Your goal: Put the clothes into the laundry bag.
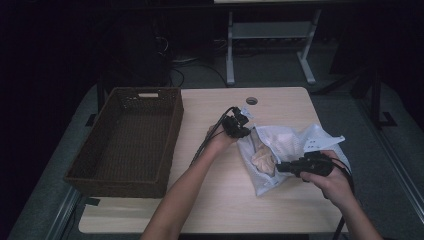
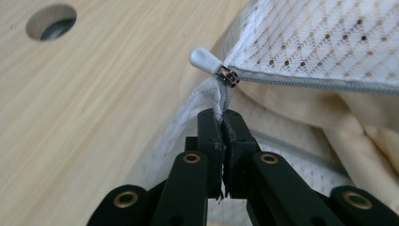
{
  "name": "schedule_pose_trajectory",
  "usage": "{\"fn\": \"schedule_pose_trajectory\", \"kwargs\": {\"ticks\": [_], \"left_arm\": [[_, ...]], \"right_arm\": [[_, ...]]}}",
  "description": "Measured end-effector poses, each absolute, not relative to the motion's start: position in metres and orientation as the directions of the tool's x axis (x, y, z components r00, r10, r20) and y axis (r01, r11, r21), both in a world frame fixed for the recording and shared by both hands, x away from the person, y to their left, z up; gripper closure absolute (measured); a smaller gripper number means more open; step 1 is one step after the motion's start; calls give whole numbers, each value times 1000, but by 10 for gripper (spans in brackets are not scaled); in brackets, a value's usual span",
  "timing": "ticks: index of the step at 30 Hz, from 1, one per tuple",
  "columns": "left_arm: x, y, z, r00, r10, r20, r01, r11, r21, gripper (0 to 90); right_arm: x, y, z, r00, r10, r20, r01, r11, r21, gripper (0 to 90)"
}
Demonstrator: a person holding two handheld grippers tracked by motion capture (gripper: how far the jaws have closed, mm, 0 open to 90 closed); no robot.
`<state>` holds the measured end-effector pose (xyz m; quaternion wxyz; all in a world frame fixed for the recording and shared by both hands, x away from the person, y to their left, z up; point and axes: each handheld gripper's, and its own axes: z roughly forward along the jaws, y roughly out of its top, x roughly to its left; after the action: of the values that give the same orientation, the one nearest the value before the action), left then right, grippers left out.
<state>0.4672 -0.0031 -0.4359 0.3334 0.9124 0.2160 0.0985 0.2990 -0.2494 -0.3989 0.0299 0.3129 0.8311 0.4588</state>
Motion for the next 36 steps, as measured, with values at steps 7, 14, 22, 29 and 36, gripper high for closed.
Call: {"fn": "schedule_pose_trajectory", "kwargs": {"ticks": [7, 14, 22, 29, 36], "left_arm": [[443, 48, -428, 822, 566, -56, 442, -574, 689, 879], [380, 97, -420, 790, 601, -119, 491, -505, 710, 878], [333, 109, -436, 804, 580, -131, 485, -513, 708, 798], [319, 105, -419, 814, 562, -148, 458, -463, 759, 679], [310, 81, -415, 858, 492, -151, 418, -496, 761, 660]], "right_arm": [[312, -251, -398, -784, 590, 195, 499, 411, 763, 891], [339, -249, -396, -755, 634, 164, 515, 420, 747, 891], [344, -240, -396, -764, 619, 179, 509, 409, 757, 780], [304, -247, -391, -781, 603, 165, 486, 419, 767, 639], [272, -252, -401, -791, 589, 167, 488, 442, 752, 627]]}}
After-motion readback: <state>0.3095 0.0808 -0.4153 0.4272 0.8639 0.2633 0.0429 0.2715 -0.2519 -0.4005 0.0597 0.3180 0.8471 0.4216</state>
